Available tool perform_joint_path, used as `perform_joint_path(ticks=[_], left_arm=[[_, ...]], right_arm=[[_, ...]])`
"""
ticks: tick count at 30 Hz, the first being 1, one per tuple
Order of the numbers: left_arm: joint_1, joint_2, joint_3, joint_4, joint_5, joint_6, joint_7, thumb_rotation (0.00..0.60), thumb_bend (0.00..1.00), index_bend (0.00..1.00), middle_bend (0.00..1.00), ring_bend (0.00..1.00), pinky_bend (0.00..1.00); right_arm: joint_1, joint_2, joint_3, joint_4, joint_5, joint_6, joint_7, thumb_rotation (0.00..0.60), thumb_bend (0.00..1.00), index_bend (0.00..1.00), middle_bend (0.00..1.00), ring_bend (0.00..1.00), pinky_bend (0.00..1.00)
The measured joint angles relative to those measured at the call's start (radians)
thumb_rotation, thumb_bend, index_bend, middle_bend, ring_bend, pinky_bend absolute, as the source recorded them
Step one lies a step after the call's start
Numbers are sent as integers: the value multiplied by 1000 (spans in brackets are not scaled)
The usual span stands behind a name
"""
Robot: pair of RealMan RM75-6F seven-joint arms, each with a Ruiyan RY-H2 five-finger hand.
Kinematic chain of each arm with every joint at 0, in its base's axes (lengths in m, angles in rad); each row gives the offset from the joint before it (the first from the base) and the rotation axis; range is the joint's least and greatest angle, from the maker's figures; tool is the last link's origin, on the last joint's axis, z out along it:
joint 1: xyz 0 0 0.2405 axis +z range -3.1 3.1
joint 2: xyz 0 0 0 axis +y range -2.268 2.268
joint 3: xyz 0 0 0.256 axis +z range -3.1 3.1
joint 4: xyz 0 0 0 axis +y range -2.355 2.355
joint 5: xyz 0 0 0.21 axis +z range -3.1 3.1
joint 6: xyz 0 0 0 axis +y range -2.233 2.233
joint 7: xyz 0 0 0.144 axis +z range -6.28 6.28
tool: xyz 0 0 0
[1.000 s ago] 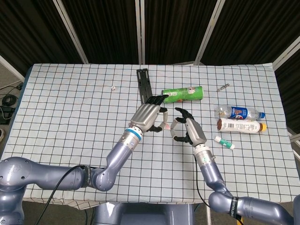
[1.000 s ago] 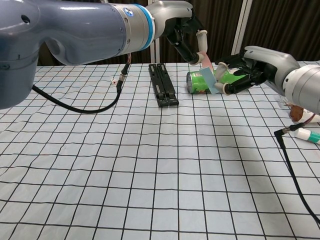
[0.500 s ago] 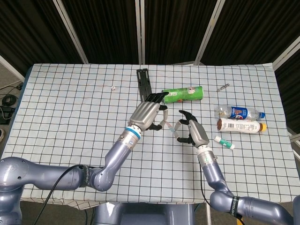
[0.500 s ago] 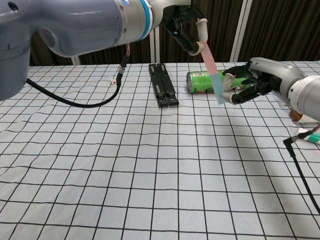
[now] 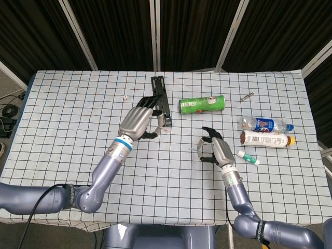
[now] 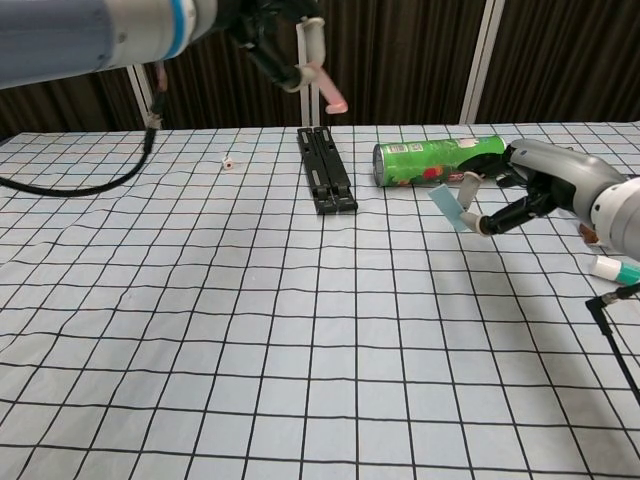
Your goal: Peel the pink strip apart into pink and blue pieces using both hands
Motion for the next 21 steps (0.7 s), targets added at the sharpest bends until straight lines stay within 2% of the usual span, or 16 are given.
perform_joint_path(ticks=[1, 2, 3, 4, 5, 7, 8, 15, 21], left_arm=[[27, 23, 24, -11, 15, 3, -6, 600, 550, 889, 0, 0, 0], [47, 39, 43, -18, 28, 5, -10, 600, 501, 815, 0, 0, 0], [67, 55, 64, -24, 44, 6, -15, 600, 429, 729, 0, 0, 0], [95, 76, 92, -28, 66, 6, -24, 600, 287, 552, 0, 0, 0], [115, 91, 112, -31, 83, 6, -32, 600, 138, 341, 0, 0, 0], [156, 122, 149, -34, 112, 3, -55, 600, 18, 80, 0, 0, 0], [171, 133, 161, -34, 121, 1, -65, 600, 4, 13, 0, 0, 0], [272, 188, 215, -29, 229, 24, -137, 600, 3, 0, 0, 0, 0], [385, 256, 262, -31, 364, 114, -199, 600, 3, 0, 0, 0, 0]], right_arm=[[0, 7, -8, 0, -10, -3, -10, 600, 295, 590, 84, 0, 0], [-1, 15, -15, -1, -16, -8, -16, 600, 243, 527, 78, 0, 0], [-1, 22, -21, -2, -21, -14, -22, 600, 158, 417, 63, 0, 0], [-1, 34, -28, -5, -24, -25, -30, 600, 85, 310, 44, 0, 0], [-1, 42, -33, -8, -26, -32, -36, 600, 47, 248, 33, 0, 0], [-1, 54, -41, -13, -32, -42, -45, 600, 3, 138, 13, 0, 0], [-2, 56, -43, -14, -36, -41, -47, 600, 0, 122, 11, 0, 0], [-25, 85, -61, -19, -112, 6, -54, 600, 0, 110, 8, 0, 0], [-66, 148, -100, 1, -270, 84, -28, 600, 0, 119, 13, 0, 0]])
